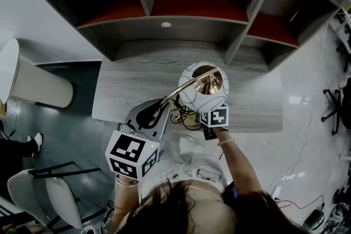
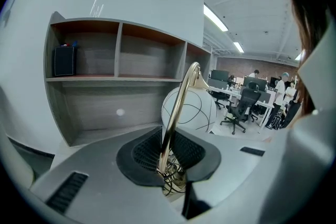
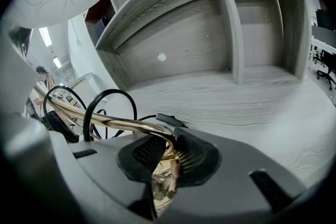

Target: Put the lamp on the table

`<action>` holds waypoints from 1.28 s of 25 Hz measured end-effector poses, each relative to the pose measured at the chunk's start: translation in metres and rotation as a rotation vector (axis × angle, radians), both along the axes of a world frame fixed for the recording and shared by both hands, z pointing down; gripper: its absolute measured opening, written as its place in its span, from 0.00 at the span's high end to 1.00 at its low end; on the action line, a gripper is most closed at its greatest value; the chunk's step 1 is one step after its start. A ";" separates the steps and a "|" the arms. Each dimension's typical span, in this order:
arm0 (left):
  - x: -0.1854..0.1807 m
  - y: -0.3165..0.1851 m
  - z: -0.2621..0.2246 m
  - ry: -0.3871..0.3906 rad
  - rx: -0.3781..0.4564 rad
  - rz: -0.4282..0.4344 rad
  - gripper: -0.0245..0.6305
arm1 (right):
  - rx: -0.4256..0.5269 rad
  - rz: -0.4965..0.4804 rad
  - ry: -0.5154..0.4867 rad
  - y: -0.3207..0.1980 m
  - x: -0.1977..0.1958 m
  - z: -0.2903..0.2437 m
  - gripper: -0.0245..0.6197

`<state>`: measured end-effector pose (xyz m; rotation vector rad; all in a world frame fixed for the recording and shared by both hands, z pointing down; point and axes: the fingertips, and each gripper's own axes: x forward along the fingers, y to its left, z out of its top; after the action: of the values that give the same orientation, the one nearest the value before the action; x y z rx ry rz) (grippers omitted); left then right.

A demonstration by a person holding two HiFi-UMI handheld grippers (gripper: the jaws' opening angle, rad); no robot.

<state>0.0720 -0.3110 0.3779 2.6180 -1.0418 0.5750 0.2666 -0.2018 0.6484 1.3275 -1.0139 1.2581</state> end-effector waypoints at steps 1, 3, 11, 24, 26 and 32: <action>0.000 0.000 0.000 0.003 0.000 -0.001 0.91 | 0.003 0.001 0.004 -0.001 0.001 0.002 0.88; 0.000 0.000 0.000 0.007 -0.003 -0.001 0.91 | 0.055 -0.007 -0.011 -0.010 -0.001 0.003 0.88; -0.001 -0.001 -0.001 0.013 -0.008 -0.014 0.91 | 0.881 -0.176 -0.423 -0.163 -0.083 -0.020 0.88; -0.007 0.002 0.001 0.050 -0.056 -0.037 0.88 | 0.936 -0.098 -0.401 -0.157 -0.080 -0.011 0.88; -0.006 0.003 0.001 0.048 -0.072 -0.038 0.88 | 0.956 -0.095 -0.389 -0.158 -0.077 -0.014 0.88; -0.008 0.005 0.001 0.025 -0.091 -0.036 0.87 | 0.973 -0.082 -0.395 -0.153 -0.077 -0.015 0.88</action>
<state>0.0645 -0.3057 0.3788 2.5165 -1.0279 0.5659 0.1900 -0.3544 0.6331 1.7333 -2.1057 0.9908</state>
